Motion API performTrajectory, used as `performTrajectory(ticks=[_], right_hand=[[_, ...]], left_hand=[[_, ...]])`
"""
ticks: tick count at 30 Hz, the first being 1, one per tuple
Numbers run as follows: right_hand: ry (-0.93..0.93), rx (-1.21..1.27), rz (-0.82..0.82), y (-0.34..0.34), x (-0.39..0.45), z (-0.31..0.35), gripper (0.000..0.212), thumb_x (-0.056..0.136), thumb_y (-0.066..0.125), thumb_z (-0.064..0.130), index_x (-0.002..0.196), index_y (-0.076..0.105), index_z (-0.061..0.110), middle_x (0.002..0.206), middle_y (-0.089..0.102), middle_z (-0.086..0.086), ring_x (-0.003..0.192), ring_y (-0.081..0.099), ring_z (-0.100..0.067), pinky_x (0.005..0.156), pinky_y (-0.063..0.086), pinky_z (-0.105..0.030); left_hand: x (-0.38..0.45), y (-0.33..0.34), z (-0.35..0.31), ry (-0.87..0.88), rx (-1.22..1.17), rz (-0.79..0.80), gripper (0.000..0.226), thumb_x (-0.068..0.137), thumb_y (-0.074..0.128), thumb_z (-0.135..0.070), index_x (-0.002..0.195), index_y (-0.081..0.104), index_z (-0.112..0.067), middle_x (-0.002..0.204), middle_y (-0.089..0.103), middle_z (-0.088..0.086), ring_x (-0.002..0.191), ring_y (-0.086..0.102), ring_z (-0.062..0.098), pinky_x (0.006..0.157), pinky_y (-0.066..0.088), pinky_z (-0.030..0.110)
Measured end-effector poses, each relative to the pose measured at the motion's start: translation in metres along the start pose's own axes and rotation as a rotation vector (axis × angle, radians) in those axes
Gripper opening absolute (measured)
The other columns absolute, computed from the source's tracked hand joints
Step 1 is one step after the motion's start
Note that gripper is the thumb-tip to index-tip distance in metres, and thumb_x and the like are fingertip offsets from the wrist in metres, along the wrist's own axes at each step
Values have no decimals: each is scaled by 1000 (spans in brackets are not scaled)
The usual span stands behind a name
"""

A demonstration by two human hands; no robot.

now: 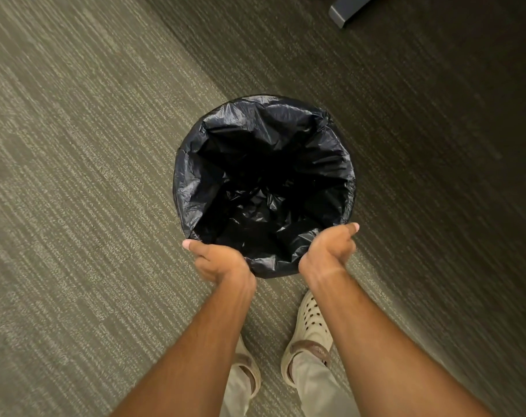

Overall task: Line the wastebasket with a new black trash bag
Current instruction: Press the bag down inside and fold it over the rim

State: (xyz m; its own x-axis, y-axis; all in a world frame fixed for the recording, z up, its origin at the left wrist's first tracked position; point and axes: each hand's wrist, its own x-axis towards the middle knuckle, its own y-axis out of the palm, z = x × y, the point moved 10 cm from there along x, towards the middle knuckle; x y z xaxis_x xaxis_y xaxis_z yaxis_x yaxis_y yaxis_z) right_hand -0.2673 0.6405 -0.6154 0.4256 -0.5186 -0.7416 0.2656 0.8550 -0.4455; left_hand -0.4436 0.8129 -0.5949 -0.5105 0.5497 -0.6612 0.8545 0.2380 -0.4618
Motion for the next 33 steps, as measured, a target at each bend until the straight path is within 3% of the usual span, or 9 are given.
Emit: performTrajectory(ticks=[3, 5, 8, 11, 15, 21, 24, 28, 33], right_hand=[[53, -28, 135, 2, 7, 0, 61, 98, 24, 55, 116, 57, 7, 130, 59, -12, 102, 60, -27, 91, 48, -37], [-14, -181, 160, -4, 11, 17, 66, 97, 19, 59, 136, 44, 13, 138, 51, -13, 117, 55, -30, 101, 44, -44], [-624, -403, 37, -10, -6, 106, 34, 98, 32, 49, 116, 46, 23, 114, 50, -1, 105, 52, -18, 86, 40, -32], [-1336, -597, 101, 38, -69, 172, 33, 91, 50, 32, 123, 51, 21, 113, 48, 5, 107, 41, -9, 91, 32, -34], [-1723, -1041, 298, 125, -108, 174, 46, 95, 43, 29, 138, 46, 15, 132, 52, -6, 115, 47, -24, 91, 33, -41], [-1650, -1174, 518, 186, -91, 178, 38, 102, 32, 27, 129, 50, 9, 122, 56, -14, 110, 53, -35, 87, 43, -44], [-1572, -1160, 580, 198, -79, 185, 38, 102, 29, 35, 102, 56, 9, 108, 62, -16, 98, 57, -38, 76, 43, -43], [-1462, -1168, 608, 205, -64, 186, 48, 99, 21, 52, 79, 47, 16, 96, 65, -21, 91, 58, -43, 70, 32, -38], [-1261, -1155, 610, 214, -47, 187, 69, 93, 19, 67, 57, 49, 15, 76, 58, -12, 79, 50, -32, 74, 31, -33]], left_hand=[[4, 1, 12, -74, 85, 123, 78, 93, 18, -67, 133, 49, -8, 138, 51, 18, 126, 49, 31, 113, 27, 50], [16, -6, -3, 52, 191, 155, 65, 96, 24, -61, 134, 43, -13, 130, 51, 14, 117, 53, 27, 110, 36, 51], [25, -9, -76, 513, 336, 102, 30, 99, 37, -44, 119, 42, -22, 121, 42, 7, 104, 50, 19, 99, 47, 51], [-9, 38, -151, 1099, 492, 262, 35, 96, 46, -33, 126, 46, -14, 125, 45, 12, 114, 46, 23, 103, 39, 52], [-58, 123, -181, 1586, 913, 505, 43, 95, 46, -28, 136, 47, -13, 131, 49, 12, 121, 41, 24, 101, 30, 39], [-42, 180, -189, 1622, 1136, 673, 42, 101, 37, -19, 140, 41, -4, 127, 51, 23, 115, 48, 37, 97, 40, 46], [-26, 185, -191, 1482, 1063, 758, 33, 103, 32, -21, 120, 53, -2, 107, 58, 21, 99, 53, 35, 83, 41, 41], [-18, 181, -191, 1423, 1021, 761, 25, 104, 31, -29, 89, 41, -12, 75, 46, 5, 64, 42, 17, 53, 27, 32], [-5, 180, -191, 1337, 988, 747, 31, 103, 31, -34, 84, 39, -11, 68, 45, 3, 59, 41, 20, 54, 27, 35]])
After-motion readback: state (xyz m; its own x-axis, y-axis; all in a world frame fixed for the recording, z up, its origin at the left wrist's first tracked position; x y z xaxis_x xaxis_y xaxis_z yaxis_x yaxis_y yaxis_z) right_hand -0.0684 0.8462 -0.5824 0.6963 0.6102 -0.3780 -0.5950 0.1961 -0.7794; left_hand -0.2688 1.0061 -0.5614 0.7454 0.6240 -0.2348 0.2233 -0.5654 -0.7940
